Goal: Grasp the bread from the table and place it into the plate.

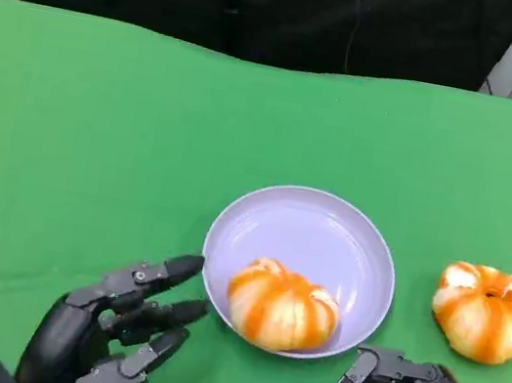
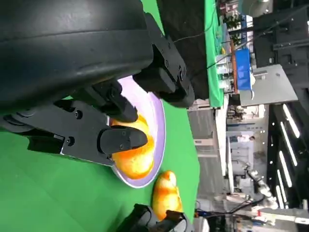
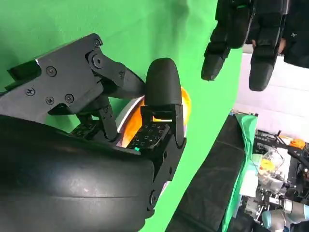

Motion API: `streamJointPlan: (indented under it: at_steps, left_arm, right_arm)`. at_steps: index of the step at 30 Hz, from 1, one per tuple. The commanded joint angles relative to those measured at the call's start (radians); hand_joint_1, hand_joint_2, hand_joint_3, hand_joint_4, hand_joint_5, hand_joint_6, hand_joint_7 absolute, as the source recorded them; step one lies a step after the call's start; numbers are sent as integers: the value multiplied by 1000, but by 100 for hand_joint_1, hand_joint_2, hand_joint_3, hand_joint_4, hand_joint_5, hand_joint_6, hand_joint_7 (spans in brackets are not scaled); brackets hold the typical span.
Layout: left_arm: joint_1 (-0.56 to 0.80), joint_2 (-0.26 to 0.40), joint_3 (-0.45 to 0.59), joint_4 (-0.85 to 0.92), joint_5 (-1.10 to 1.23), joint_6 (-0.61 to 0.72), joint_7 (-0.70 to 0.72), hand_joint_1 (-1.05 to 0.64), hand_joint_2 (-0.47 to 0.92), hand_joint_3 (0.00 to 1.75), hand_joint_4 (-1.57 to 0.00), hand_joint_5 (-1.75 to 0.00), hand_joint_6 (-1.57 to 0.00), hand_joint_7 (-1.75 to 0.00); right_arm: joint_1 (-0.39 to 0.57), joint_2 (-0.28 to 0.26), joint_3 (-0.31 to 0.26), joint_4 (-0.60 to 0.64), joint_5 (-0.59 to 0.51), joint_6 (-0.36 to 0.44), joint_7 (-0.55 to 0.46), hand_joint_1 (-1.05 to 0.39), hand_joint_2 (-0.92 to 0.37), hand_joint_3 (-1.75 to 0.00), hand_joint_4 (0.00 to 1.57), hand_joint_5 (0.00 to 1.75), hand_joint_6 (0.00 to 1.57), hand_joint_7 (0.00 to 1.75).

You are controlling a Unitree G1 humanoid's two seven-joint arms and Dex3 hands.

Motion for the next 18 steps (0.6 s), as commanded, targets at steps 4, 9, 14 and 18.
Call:
streamJointPlan:
  at_steps: [4, 9, 14, 18]
  left_arm:
    - [-40, 7, -19, 60, 50, -81, 39, 0, 92, 43, -122, -7, -103, -7]
    - [-82, 7, -55, 130, 64, -139, 20, -2, 71, 80, -109, -92, -125, -48]
    - [-93, 6, -70, 152, 85, -148, 44, -6, 60, 103, -93, -146, -104, -109]
    - [-100, 15, -72, 177, 105, -165, 59, -8, 54, 118, -87, -166, -91, -139]
  right_arm:
    - [5, -12, -9, -9, 7, 6, -3, -14, -62, -94, 80, 149, 84, 118]
    - [4, -13, -11, -9, 20, 5, 8, -15, -62, -94, 80, 150, 85, 118]
    - [2, -14, -12, -5, 18, -1, 11, -15, -61, -95, 79, 150, 85, 118]
    - [2, -15, -13, -8, 19, -2, 12, -15, -60, -97, 79, 150, 84, 120]
